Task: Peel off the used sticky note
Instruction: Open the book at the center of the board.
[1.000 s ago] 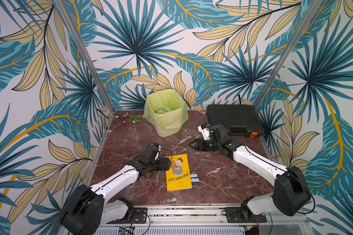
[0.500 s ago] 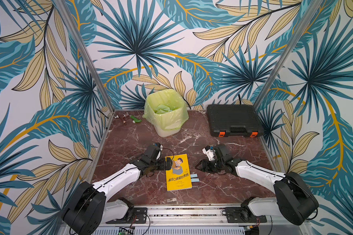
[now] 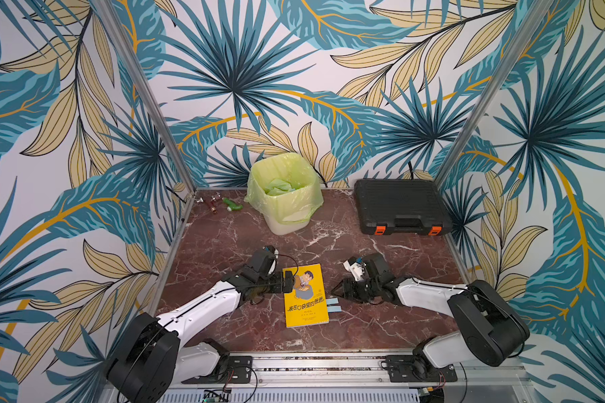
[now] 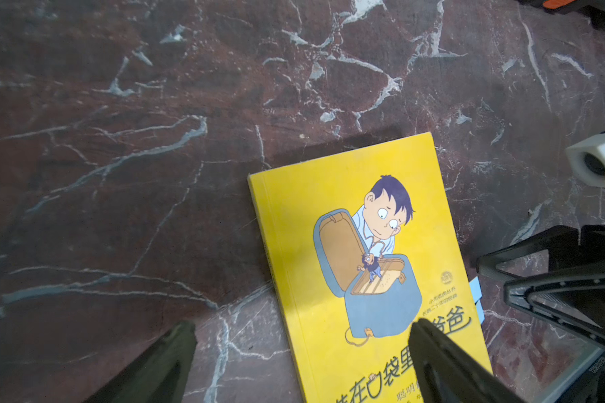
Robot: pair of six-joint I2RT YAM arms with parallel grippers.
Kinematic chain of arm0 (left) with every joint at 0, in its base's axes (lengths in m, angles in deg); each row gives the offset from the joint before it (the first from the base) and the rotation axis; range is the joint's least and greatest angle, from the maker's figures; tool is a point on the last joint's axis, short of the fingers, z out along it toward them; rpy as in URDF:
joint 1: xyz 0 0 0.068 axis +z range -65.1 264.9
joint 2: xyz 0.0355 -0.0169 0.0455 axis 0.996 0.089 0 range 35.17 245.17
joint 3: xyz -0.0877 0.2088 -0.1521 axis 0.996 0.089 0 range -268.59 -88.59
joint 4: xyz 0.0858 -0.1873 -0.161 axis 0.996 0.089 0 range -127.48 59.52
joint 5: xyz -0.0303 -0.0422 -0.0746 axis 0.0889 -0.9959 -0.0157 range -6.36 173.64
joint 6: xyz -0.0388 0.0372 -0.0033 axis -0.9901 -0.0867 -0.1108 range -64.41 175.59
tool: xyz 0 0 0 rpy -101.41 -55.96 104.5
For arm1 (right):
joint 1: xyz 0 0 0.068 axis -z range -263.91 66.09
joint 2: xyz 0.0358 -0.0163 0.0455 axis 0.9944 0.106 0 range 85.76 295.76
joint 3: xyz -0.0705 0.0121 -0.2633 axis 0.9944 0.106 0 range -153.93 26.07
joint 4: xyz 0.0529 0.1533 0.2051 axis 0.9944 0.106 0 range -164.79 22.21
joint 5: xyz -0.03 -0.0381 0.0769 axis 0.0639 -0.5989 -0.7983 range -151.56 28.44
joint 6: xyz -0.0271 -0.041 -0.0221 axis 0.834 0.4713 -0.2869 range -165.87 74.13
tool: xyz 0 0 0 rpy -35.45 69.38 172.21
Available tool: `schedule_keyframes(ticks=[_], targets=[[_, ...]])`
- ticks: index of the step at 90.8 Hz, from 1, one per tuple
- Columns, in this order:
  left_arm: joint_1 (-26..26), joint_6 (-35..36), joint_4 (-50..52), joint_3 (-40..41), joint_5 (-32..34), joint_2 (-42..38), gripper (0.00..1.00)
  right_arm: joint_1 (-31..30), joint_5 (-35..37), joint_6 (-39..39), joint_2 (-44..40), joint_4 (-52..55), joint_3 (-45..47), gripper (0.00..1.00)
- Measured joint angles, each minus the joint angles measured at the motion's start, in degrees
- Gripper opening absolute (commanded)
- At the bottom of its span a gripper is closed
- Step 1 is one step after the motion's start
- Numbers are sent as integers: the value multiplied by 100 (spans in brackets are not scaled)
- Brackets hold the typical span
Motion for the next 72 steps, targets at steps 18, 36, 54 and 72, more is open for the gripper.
schedule_keyframes(ticks=[18, 36, 54, 72], targets=[[0, 0, 28, 0, 33, 2, 100, 4, -247, -105, 208, -404, 111, 49], [0, -9, 37, 0, 33, 2, 100, 4, -461, -214, 352, -706, 186, 44], [0, -15, 42, -42, 33, 2, 100, 4, -577, -345, 492, -1014, 232, 33], [-11, -17, 50, -48, 33, 2, 100, 4, -651, -476, 568, -1276, 278, 13]])
